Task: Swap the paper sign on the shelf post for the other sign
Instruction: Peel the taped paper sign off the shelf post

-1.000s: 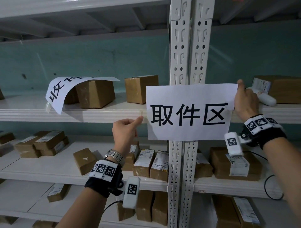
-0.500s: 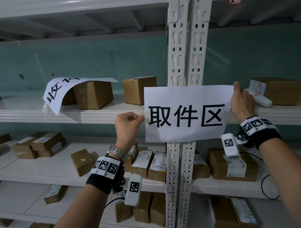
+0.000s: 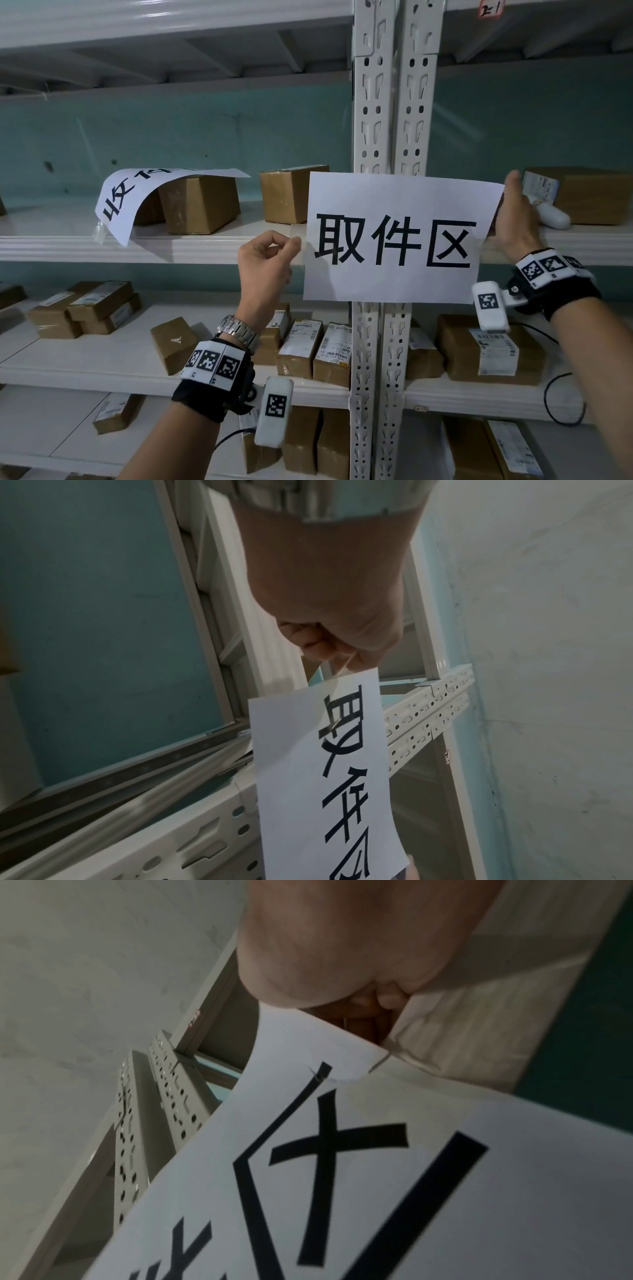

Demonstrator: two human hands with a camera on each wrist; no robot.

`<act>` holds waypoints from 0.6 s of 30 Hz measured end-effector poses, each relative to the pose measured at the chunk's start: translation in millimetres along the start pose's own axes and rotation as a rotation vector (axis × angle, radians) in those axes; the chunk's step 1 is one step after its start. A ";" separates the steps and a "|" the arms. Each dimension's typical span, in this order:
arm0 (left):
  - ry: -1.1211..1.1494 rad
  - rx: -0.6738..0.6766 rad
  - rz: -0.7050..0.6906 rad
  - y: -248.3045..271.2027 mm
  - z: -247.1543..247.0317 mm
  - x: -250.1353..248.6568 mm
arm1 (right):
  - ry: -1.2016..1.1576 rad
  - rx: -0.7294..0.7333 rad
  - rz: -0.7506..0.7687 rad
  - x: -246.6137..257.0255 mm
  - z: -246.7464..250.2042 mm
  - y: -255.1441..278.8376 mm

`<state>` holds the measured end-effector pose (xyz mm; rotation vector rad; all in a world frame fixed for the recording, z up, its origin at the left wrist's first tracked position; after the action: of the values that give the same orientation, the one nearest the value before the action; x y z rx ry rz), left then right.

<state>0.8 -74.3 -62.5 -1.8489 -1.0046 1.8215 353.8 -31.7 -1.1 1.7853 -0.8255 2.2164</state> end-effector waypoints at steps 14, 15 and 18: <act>-0.021 0.013 -0.102 -9.0 -10.9 -5.4 | -0.124 0.008 0.097 -8.5 6.0 5.2; -0.063 0.010 -0.119 -8.8 -10.7 -5.0 | -0.114 0.013 0.111 -9.6 7.1 5.3; -0.204 -0.022 -0.176 -10.2 -8.2 -2.1 | -0.123 0.028 0.147 -9.8 8.3 5.3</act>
<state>6.5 -66.9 -53.0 -1.5547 -1.2212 1.9256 360.9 -38.4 -11.0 1.9497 -0.9854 2.2342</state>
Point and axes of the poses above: each hand's wrist, its own y-axis away from the middle knuckle, its own z-axis out of the back of the hand, x = y × z, the point moved 1 cm from there along -y, towards the middle knuckle, and after that the axes turned 6 degrees about -z, right-handed, at the moved point
